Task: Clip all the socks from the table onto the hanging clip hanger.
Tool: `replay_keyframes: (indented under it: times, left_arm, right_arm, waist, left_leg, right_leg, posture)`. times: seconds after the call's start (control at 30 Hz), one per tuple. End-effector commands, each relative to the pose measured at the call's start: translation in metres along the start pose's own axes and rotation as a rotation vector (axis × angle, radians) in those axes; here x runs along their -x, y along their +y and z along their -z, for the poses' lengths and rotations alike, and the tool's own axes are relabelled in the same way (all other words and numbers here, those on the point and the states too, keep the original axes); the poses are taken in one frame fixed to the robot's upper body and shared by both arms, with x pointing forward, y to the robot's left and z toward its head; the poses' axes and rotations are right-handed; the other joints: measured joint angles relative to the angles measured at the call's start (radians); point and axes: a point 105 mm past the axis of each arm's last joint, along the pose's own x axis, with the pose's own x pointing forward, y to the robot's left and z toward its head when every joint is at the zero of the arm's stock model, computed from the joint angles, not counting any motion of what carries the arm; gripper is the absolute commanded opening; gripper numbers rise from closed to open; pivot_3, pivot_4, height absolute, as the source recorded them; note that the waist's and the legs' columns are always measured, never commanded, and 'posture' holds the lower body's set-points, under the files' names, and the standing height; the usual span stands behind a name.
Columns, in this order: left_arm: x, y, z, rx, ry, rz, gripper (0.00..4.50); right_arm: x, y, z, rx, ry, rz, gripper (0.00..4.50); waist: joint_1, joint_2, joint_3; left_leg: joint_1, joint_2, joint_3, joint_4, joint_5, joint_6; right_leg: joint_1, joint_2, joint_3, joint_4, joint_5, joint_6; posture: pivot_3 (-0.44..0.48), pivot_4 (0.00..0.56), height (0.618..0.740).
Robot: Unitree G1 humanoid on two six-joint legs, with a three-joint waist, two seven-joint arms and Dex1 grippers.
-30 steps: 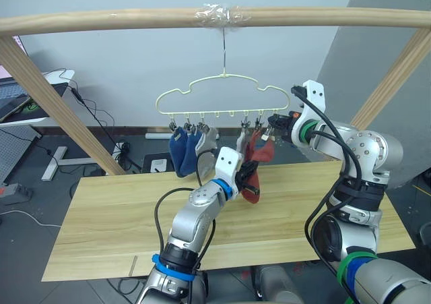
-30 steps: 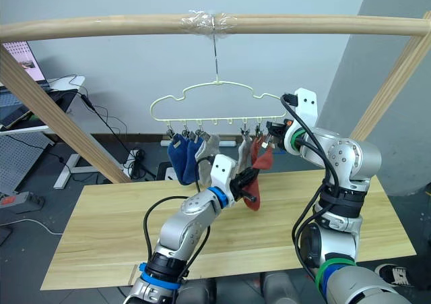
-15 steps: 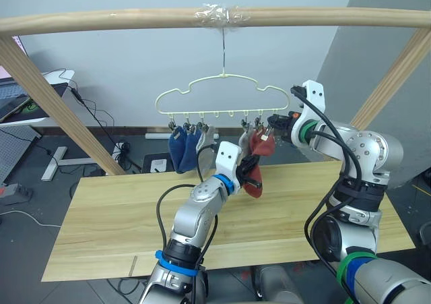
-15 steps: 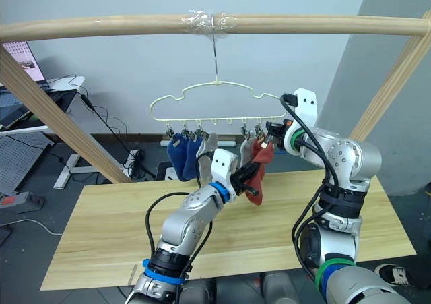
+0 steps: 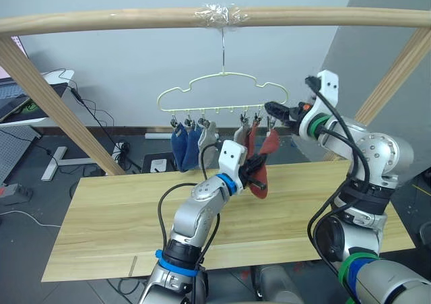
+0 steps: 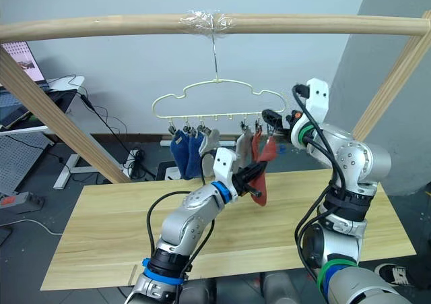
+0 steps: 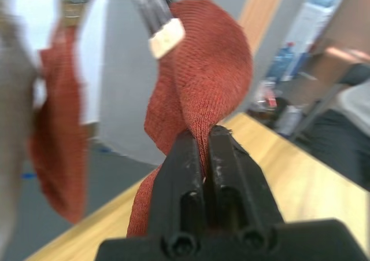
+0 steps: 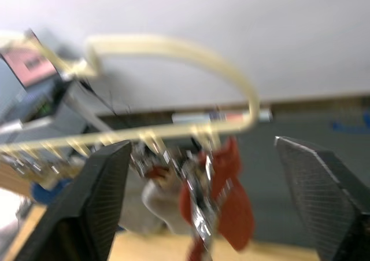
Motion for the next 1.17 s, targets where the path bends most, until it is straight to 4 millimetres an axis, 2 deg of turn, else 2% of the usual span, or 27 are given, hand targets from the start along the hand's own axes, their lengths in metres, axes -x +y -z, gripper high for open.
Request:
replay_keyframes:
  times: [0.03,0.1,0.23,0.33,0.37,0.53,0.67,0.77,0.9,1.0,1.17]
  left_arm:
    - [-0.008,-0.019,-0.009,0.037,-0.026,0.098,1.38]
    - [-0.011,-0.019,-0.007,0.061,-0.015,0.109,2.05]
    - [-0.008,-0.006,0.006,0.067,0.035,0.085,3.32]
    - [0.009,0.017,0.024,0.022,0.097,0.023,4.25]
    - [0.020,0.028,0.030,0.001,0.118,-0.019,4.42]
    - [0.086,0.092,0.047,-0.154,0.194,-0.327,4.42]
    - [0.150,0.134,0.063,-0.212,0.302,-0.602,4.42]
    - [0.198,0.147,0.069,-0.211,0.344,-0.726,4.42]
    - [0.238,0.156,0.066,-0.197,0.361,-0.870,4.42]
    - [0.252,0.160,0.064,-0.195,0.349,-0.919,4.42]
    - [0.250,0.160,0.062,-0.154,0.305,-0.885,4.42]
  right_arm:
    - [0.011,0.004,-0.010,0.034,-0.083,-0.030,4.09]
    - [0.015,-0.003,-0.007,0.035,-0.096,-0.005,4.09]
    - [0.021,-0.022,0.009,0.051,-0.092,0.063,4.09]
    - [0.027,-0.035,0.040,0.186,-0.018,0.089,4.09]
    - [0.030,-0.040,0.054,0.237,0.018,0.094,4.09]
    - [0.049,-0.067,0.114,0.326,0.126,0.151,4.09]
    - [0.064,-0.085,0.147,0.364,0.173,0.198,4.09]
    - [0.075,-0.097,0.166,0.379,0.198,0.227,4.09]
    - [0.088,-0.110,0.180,0.373,0.212,0.272,4.09]
    - [0.094,-0.121,0.185,0.368,0.217,0.319,4.09]
    - [0.093,-0.127,0.185,0.373,0.206,0.350,4.09]
  waist:
    - [-0.001,0.000,0.000]
    - [-0.002,0.000,0.000]
    - [-0.006,0.000,0.000]
    - [-0.015,0.000,0.000]
    - [-0.020,0.000,0.000]
    - [-0.036,0.000,0.000]
    - [-0.033,0.000,0.000]
    - [-0.029,-0.001,0.000]
    - [-0.005,-0.001,0.000]
    - [0.010,-0.002,-0.002]
    - [0.018,-0.007,-0.006]
  left_leg:
    - [0.000,0.000,0.000,0.000,0.000,0.000]
    - [0.000,0.000,0.000,0.000,0.000,0.000]
    - [0.000,0.000,0.000,0.000,0.000,0.000]
    - [0.000,0.000,0.000,0.000,0.000,0.000]
    - [0.000,0.000,0.000,-0.001,0.000,0.000]
    - [0.002,0.000,0.002,-0.006,0.000,0.000]
    - [0.002,0.000,0.002,-0.006,0.000,0.000]
    - [0.002,0.000,0.002,-0.006,0.000,0.000]
    - [0.002,0.000,0.002,-0.006,0.000,0.000]
    - [0.003,0.000,0.002,-0.005,0.000,-0.001]
    - [0.002,0.000,0.002,-0.005,0.000,-0.001]
  right_leg:
    - [0.000,0.000,0.000,0.000,0.000,0.000]
    - [0.000,0.000,0.000,0.000,0.000,0.000]
    - [0.000,0.000,0.000,0.000,0.000,0.000]
    - [0.000,0.000,0.000,0.000,0.000,0.000]
    - [0.000,0.000,0.000,0.000,-0.001,0.000]
    - [-0.003,0.000,0.003,0.001,-0.003,0.000]
    - [-0.002,0.000,0.002,0.001,-0.003,0.000]
    - [-0.002,-0.001,0.002,0.001,-0.006,-0.005]
    - [-0.002,-0.001,0.002,0.001,-0.006,-0.005]
    - [-0.002,-0.002,0.002,0.001,-0.006,-0.006]
    - [0.000,-0.002,0.002,0.001,-0.006,-0.006]
  posture:
    - [-0.142,0.138,0.740]
    - [-0.142,0.138,0.740]
    - [-0.147,0.135,0.740]
    - [-0.148,0.135,0.740]
    - [-0.148,0.135,0.740]
    - [-0.117,0.131,0.740]
    - [-0.089,0.128,0.740]
    - [-0.072,0.122,0.740]
    - [-0.042,0.111,0.740]
    - [-0.034,0.105,0.740]
    - [-0.032,0.091,0.740]
